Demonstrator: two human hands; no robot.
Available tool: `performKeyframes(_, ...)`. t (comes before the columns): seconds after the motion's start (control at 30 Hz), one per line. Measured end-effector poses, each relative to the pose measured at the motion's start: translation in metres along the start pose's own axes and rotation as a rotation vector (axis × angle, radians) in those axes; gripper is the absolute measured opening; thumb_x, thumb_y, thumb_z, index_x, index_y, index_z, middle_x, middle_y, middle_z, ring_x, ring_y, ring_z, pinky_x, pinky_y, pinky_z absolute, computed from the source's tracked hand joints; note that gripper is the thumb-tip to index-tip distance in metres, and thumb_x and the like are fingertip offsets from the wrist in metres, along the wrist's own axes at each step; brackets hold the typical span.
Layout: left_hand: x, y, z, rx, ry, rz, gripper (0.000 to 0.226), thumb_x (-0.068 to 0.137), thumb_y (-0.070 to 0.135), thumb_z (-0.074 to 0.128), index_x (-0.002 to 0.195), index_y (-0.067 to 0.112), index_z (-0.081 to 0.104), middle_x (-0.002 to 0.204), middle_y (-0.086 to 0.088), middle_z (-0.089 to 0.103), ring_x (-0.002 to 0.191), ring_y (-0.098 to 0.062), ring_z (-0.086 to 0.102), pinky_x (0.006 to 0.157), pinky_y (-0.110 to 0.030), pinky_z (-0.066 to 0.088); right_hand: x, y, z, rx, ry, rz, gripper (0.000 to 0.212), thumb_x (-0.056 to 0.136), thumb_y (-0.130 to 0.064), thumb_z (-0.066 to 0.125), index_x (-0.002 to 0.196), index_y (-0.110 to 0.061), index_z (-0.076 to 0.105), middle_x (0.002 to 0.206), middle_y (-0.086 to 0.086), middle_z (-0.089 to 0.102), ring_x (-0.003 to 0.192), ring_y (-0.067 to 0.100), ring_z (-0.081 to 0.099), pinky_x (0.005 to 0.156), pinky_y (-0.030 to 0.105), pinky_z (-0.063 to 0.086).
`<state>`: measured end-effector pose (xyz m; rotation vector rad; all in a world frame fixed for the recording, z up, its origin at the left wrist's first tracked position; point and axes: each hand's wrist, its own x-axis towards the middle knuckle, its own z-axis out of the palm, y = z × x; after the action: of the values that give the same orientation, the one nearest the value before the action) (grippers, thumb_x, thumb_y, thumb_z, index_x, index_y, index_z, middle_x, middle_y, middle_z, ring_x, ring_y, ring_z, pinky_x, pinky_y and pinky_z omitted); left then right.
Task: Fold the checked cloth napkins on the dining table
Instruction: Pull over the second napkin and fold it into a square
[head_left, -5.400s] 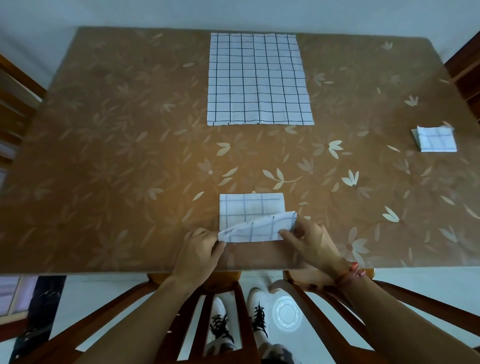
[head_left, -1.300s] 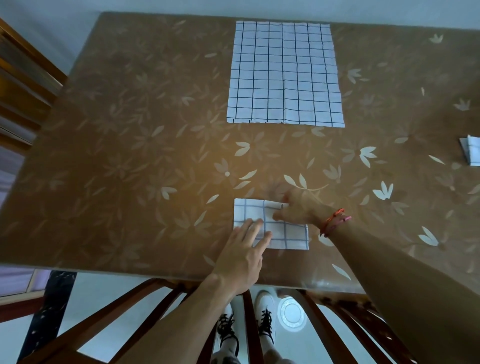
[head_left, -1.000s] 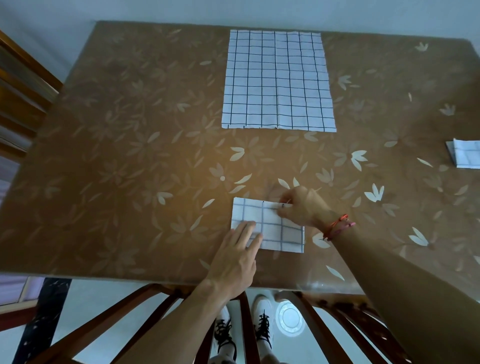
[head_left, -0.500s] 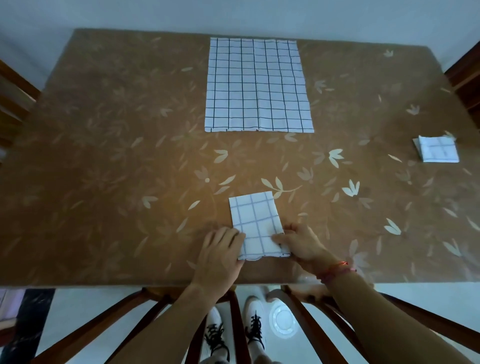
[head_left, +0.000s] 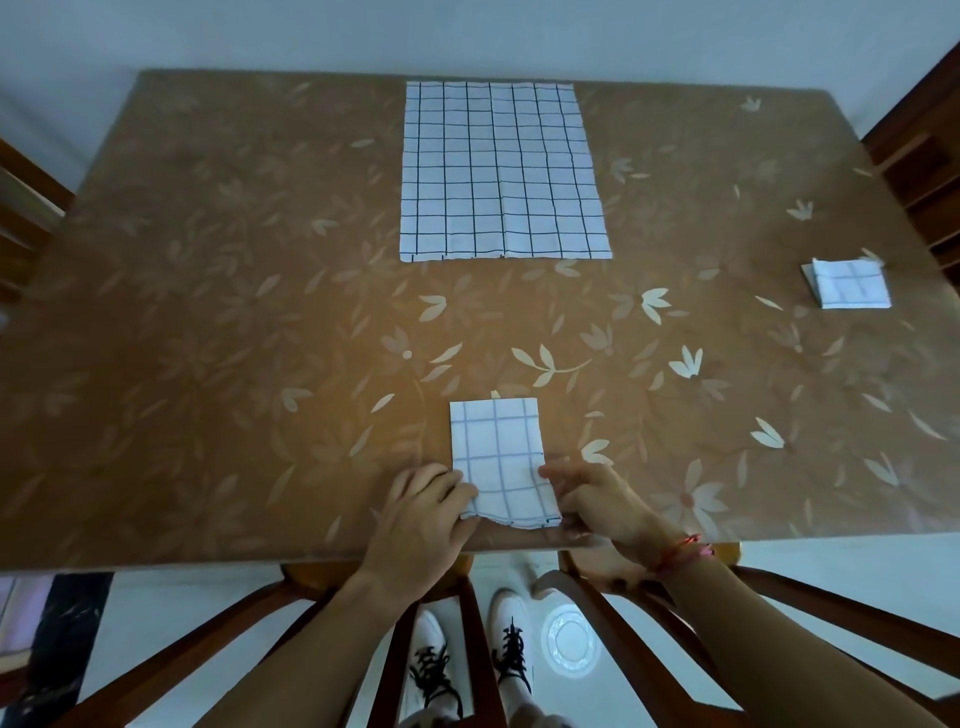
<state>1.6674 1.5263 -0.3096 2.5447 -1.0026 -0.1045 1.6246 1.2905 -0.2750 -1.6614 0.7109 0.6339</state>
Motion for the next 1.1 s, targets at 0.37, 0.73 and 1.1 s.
performKeyframes(0.37, 0.007, -0.011, 0.001, -0.173, 0.019, -0.192, 0.021, 0.083, 0.013, 0.059, 0.102, 0.019, 0.065, 0.1, 0.01, 0.066, 0.106, -0.01, 0.052, 0.085, -0.028, 0.034, 0.005, 0.007, 0.001, -0.507, 0.179, -0.403, 0.021, 0.083, -0.016, 0.074, 0.102, -0.023, 0.078, 0.095, -0.014, 0.072, 0.086, 0.006, 0.067, 0.079, 0.013, 0.048)
performKeyframes(0.73, 0.028, -0.017, -0.006, -0.215, 0.04, -0.277, 0.027, 0.091, 0.033, 0.047, 0.071, 0.022, 0.061, 0.069, 0.013, 0.058, 0.078, -0.011, 0.051, 0.073, -0.036, 0.041, 0.019, -0.003, 0.005, -0.604, 0.293, -0.511, 0.008, 0.085, -0.024, 0.068, 0.087, -0.027, 0.076, 0.079, -0.008, 0.075, 0.069, 0.01, 0.066, 0.063, 0.023, 0.05)
performKeyframes(1.1, 0.042, -0.025, -0.003, -0.33, 0.03, -0.361, 0.009, 0.084, 0.026, 0.06, 0.076, 0.022, 0.059, 0.066, 0.018, 0.049, 0.074, -0.012, 0.048, 0.07, -0.039, 0.045, 0.042, -0.014, 0.001, -0.397, 0.342, -0.275, 0.01, 0.087, -0.029, 0.069, 0.088, -0.02, 0.072, 0.08, -0.007, 0.072, 0.073, 0.006, 0.065, 0.059, 0.013, 0.045)
